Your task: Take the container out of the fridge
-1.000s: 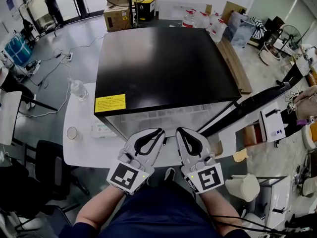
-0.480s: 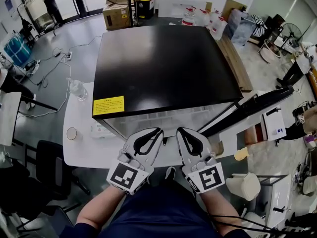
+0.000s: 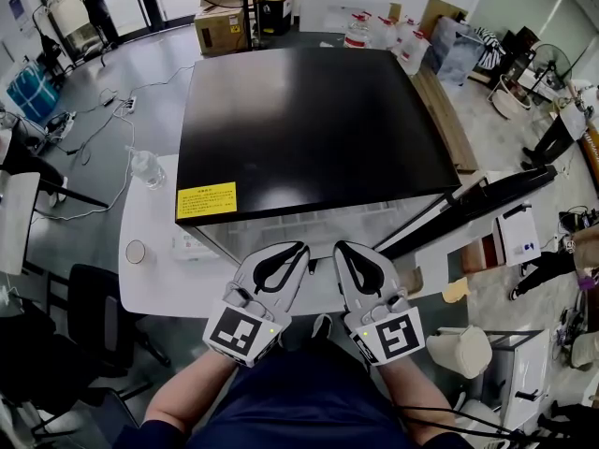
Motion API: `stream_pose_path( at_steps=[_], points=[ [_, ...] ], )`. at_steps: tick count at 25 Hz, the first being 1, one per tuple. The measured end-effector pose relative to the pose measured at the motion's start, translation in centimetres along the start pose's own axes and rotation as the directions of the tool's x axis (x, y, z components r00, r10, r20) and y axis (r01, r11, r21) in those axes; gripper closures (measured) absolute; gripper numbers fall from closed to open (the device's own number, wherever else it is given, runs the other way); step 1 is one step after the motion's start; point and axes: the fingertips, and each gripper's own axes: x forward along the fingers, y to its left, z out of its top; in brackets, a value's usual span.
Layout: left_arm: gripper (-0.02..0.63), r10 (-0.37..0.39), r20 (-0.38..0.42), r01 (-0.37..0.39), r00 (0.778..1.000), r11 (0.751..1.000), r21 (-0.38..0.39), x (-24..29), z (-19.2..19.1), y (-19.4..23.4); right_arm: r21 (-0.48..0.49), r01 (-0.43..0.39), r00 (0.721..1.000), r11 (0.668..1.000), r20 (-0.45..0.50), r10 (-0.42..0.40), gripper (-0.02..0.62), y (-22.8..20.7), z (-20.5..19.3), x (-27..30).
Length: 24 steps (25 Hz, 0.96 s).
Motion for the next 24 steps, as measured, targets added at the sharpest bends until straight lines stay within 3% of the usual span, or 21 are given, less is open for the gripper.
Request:
stream_pose_path(
  at_steps=[24],
  points=[
    [0.581,-0.030,-0.012,0.030,0.999,1.000,-0.001,0.36,-0.75,-0.22,0.009,-0.003,1.000,1.000,-0.002,0.003,0.589,-0.23,-0.41,0.29]
  ],
)
